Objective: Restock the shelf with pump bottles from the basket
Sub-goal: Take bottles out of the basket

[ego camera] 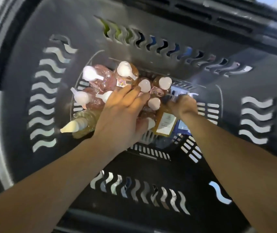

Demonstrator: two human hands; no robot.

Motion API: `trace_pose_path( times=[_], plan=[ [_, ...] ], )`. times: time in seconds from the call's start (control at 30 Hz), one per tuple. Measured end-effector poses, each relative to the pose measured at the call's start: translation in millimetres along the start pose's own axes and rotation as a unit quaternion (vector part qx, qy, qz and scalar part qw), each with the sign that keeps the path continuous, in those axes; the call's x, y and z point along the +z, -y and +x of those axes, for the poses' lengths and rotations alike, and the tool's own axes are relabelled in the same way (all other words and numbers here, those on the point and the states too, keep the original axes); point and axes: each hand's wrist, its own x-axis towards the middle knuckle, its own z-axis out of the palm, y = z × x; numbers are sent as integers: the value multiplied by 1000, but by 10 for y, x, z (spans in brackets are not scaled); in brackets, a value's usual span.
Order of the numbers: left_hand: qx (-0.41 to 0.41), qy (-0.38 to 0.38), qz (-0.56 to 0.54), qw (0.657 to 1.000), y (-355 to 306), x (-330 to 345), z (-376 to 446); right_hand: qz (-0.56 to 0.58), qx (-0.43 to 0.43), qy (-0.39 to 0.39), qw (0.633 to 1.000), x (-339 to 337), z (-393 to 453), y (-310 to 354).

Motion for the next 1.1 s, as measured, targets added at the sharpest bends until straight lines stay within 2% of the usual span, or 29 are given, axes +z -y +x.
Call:
trace_pose_path(
  times=[0.17, 0.3, 0.43, 0.53, 0.63, 0.73, 0.83, 0.9, 1.0, 1.1],
  plan=[
    [-8, 34, 12, 999, -208, -109, -42, 69, -93, -75, 990, -236, -614, -156],
    [-11, 40, -29, 999, -480, -225, -131, 125, -128, -97, 979, -715, -1088, -170],
    [-62, 90, -132, 985, -806, -339, -147, 193, -124, -56, 972, -1090, -1432, -63],
    [-110, 82, -207, 969, -847, -366, -108, 275, -117, -5, 954, -1163, -1552, -5],
    [-133, 69, -223, 963, -716, -366, -84, 371, -39, 21, 928, -1066, -1400, -111],
    [-179, 52, -244, 952, -537, -318, -81, 318, 14, -15, 948, -772, -1059, -302],
    [-216, 39, -267, 938, -395, -234, -69, 240, 39, 9, 970, -366, -739, -447],
    [-223, 37, -277, 934, -314, -151, -21, 189, 51, 6, 981, -110, -570, -497],
    [-221, 33, -271, 936, -238, -38, 70, 121, 81, -41, 988, 126, -465, -476],
    [-215, 24, -267, 939, -189, 10, 148, 72, 60, -83, 992, 215, -465, -438]
  ],
)
